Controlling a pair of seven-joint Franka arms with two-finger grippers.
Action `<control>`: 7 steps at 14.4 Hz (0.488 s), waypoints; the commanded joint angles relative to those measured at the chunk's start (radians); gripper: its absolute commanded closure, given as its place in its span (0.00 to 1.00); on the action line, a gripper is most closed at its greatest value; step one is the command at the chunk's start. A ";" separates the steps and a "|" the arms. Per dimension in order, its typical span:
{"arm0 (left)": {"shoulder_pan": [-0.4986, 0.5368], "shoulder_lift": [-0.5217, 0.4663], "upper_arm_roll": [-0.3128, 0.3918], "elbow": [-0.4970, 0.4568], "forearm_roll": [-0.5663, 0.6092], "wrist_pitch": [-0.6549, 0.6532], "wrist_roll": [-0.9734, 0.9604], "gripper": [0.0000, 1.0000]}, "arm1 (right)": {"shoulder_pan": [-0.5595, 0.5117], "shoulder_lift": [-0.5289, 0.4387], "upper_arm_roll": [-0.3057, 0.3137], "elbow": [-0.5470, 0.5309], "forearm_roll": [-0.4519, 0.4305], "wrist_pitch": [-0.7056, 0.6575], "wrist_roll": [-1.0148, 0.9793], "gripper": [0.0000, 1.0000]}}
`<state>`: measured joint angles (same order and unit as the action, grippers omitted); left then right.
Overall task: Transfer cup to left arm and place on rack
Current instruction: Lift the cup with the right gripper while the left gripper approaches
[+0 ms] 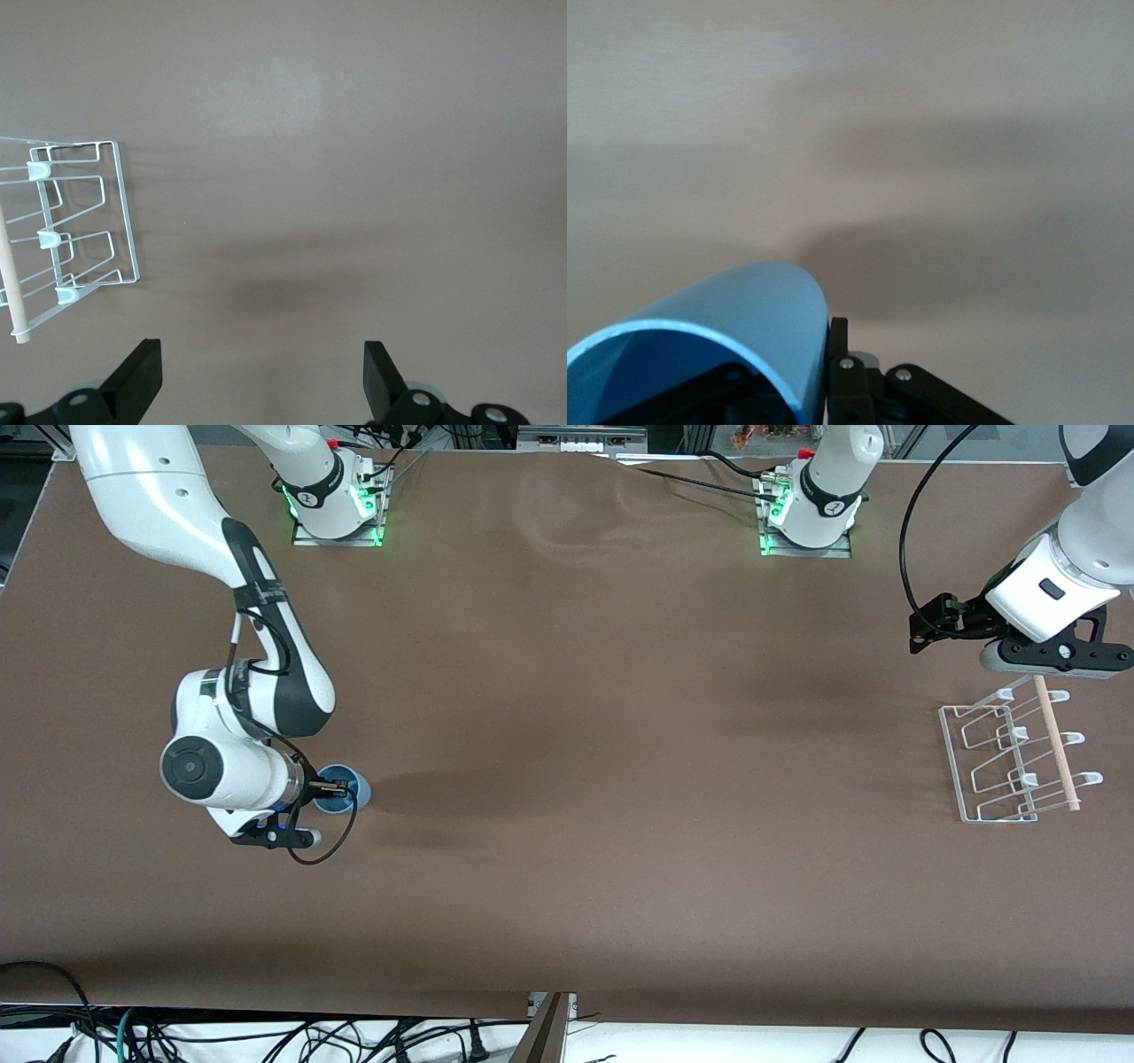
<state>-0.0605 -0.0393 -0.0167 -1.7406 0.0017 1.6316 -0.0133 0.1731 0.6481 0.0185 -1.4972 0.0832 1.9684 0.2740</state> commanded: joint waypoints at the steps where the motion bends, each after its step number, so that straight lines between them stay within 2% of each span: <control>1: -0.004 0.015 -0.006 0.029 -0.072 -0.071 0.006 0.00 | 0.054 0.007 0.056 0.129 0.134 -0.121 0.234 1.00; 3: -0.004 0.024 -0.008 0.030 -0.117 -0.091 0.007 0.00 | 0.117 0.008 0.077 0.195 0.194 -0.122 0.432 1.00; 6: -0.018 0.027 -0.026 0.030 -0.132 -0.095 0.007 0.00 | 0.132 0.007 0.136 0.253 0.430 -0.112 0.580 1.00; 7: -0.028 0.027 -0.040 0.030 -0.164 -0.096 0.007 0.00 | 0.135 0.007 0.152 0.268 0.473 -0.109 0.626 1.00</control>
<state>-0.0683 -0.0274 -0.0359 -1.7403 -0.1183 1.5624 -0.0112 0.3283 0.6439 0.1348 -1.2826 0.4574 1.8773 0.8246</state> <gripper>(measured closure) 0.000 0.956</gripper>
